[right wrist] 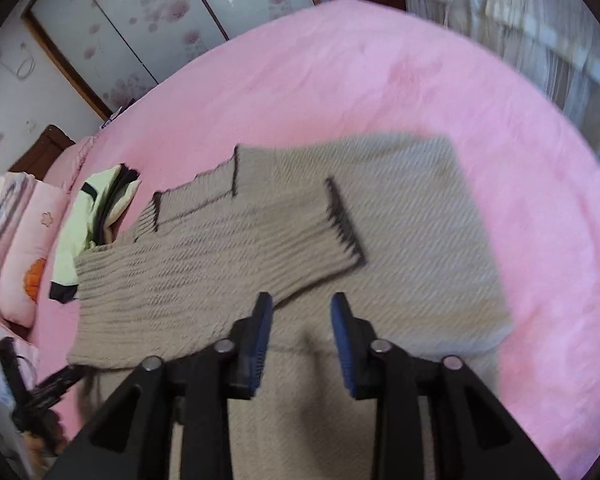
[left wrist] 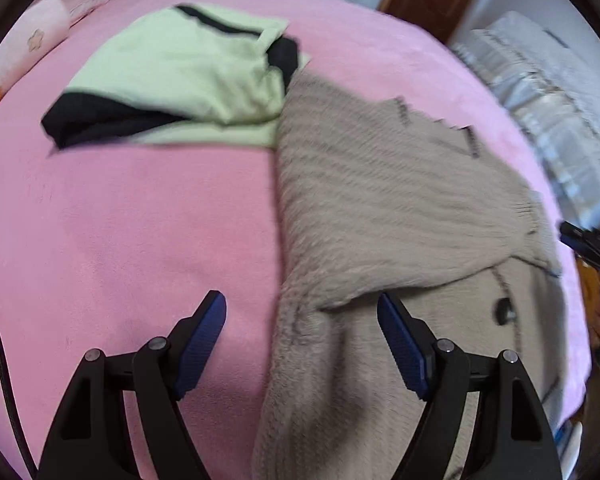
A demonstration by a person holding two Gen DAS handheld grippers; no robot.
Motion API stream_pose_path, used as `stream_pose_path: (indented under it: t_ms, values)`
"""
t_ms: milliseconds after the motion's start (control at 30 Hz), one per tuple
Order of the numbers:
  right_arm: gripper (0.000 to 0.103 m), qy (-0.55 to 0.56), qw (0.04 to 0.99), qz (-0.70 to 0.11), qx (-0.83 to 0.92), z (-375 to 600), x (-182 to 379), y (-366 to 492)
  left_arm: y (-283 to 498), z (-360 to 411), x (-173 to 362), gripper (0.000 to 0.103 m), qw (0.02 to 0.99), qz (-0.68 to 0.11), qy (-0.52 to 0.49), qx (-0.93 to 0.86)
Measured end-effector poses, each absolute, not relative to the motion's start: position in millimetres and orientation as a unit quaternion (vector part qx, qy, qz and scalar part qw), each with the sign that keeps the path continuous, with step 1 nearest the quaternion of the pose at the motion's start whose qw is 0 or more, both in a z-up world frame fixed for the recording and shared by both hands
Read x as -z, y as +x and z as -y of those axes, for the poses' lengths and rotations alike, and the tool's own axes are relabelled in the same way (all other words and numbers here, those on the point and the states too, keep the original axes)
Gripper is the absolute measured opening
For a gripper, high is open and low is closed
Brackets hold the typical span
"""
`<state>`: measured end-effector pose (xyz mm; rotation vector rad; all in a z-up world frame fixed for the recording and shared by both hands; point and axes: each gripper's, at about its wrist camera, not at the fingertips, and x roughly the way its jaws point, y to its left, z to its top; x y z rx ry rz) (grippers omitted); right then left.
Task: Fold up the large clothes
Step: 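Grasp the sleeve cuff with the left tool and straighten it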
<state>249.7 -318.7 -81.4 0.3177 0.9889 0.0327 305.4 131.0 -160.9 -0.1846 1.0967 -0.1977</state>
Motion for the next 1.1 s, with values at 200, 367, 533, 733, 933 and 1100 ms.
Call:
stream_pose_path:
  t_ms: [200, 367, 533, 733, 933, 1100]
  values:
    - [0.042, 0.143, 0.861, -0.489, -0.017, 341.8, 100.3, 300.6, 353.7, -134.4, 142.8, 0.077, 0.86, -0.499, -0.088, 0.069]
    - [0.042, 0.129, 0.861, -0.492, -0.02, 334.4, 117.6, 321.2, 426.0, -132.5, 161.1, 0.063, 0.863, -0.496, -0.092, 0.04]
    - [0.042, 0.118, 0.858, -0.499, -0.034, 331.5, 129.1, 329.2, 460.2, -130.7, 179.1, 0.048, 0.853, -0.501, -0.134, 0.053]
    - [0.042, 0.075, 0.866, -0.493, -0.028, 317.9, 135.2, 332.9, 466.7, -110.1, 176.7, 0.012, 0.872, -0.481, -0.075, 0.049]
    - [0.022, 0.038, 0.87, -0.491, 0.015, 311.0, 149.2, 327.4, 465.3, -111.3, 193.0, 0.012, 0.88, -0.472, -0.048, 0.016]
    - [0.023, 0.042, 0.873, -0.486, 0.02, 315.8, 144.2, 318.7, 460.4, -122.9, 196.0, 0.015, 0.885, -0.458, -0.066, 0.043]
